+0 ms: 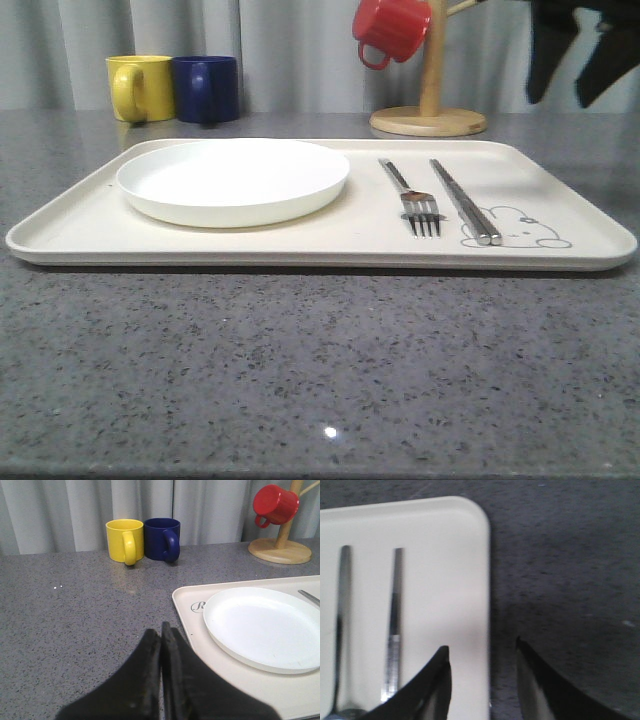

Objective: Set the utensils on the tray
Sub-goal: 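Raise the right gripper and move it to the spoon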

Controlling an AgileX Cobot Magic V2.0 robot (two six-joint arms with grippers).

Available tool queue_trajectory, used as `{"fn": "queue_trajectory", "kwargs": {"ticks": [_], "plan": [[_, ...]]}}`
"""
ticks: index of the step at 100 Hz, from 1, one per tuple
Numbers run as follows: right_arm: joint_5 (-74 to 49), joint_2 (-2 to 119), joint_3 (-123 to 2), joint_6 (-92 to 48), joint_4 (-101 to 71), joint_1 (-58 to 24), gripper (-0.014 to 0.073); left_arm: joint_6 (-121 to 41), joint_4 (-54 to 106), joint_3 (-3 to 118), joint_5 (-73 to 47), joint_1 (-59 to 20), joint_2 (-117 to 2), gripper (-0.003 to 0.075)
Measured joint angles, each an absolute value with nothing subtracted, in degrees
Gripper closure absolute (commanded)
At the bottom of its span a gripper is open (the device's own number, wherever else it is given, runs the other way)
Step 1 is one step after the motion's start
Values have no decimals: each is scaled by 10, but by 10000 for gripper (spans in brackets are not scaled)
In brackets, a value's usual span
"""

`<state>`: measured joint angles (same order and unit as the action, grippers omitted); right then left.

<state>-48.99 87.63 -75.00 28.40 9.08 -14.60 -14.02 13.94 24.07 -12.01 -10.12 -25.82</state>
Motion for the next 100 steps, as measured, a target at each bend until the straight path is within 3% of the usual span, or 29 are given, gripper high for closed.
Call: {"fn": "queue_trajectory", "kwargs": {"ticks": [53, 100], "plan": [[-542, 868, -750, 96, 82, 79, 272, -140, 139, 241, -120, -101, -258, 738], [-527, 940, -750, 57, 57, 106, 272, -140, 138, 241, -120, -101, -258, 738]]}}
